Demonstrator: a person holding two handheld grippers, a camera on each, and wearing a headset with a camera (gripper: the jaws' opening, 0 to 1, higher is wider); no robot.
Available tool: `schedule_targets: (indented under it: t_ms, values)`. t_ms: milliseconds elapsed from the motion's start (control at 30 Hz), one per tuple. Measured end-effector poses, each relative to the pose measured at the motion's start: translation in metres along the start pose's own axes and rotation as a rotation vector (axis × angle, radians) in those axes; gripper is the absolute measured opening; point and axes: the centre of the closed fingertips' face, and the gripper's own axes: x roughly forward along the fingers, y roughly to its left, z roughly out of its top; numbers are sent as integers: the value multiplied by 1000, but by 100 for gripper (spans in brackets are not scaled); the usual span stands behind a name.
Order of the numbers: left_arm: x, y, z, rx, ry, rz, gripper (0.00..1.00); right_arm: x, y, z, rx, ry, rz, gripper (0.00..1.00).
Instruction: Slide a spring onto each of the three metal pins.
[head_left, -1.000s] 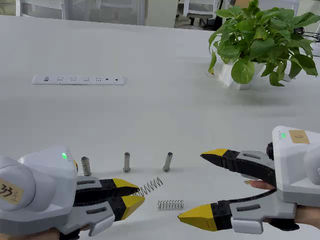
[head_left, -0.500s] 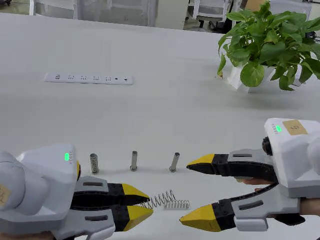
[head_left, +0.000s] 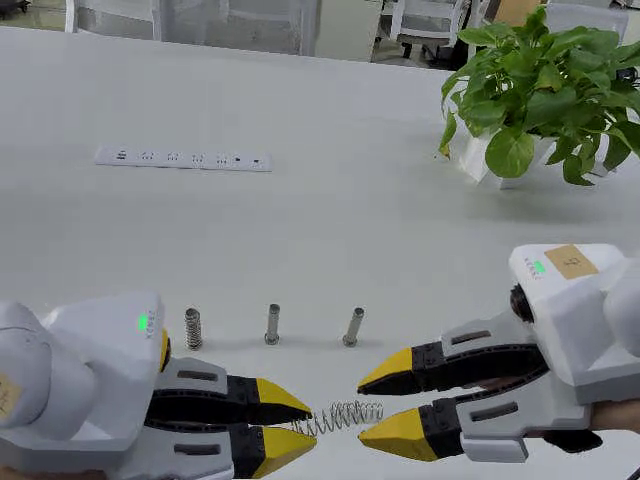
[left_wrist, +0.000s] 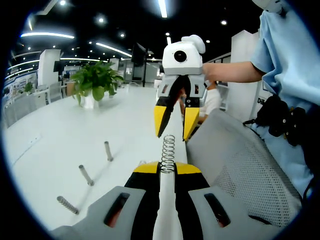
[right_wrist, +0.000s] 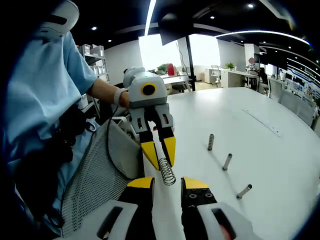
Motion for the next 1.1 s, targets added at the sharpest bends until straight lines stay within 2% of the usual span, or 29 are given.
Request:
schedule_targets:
  t_ms: [100, 233, 433, 700, 1100]
  values:
    - [1, -1, 1, 0, -5, -10, 6, 2, 5, -2, 9, 9, 28, 13]
    - [1, -2, 1, 4, -2, -17, 6, 4, 3, -2, 17, 8, 25, 13]
    - [2, -4, 1, 5, 0, -24, 6, 5, 3, -3, 19, 16, 28, 7]
    - [2, -3, -2, 1, 8, -24, 6, 6, 3, -2, 11, 29, 32, 7]
    - [5, -1, -3, -7, 14, -19, 6, 5, 4, 14, -54, 41, 16, 7]
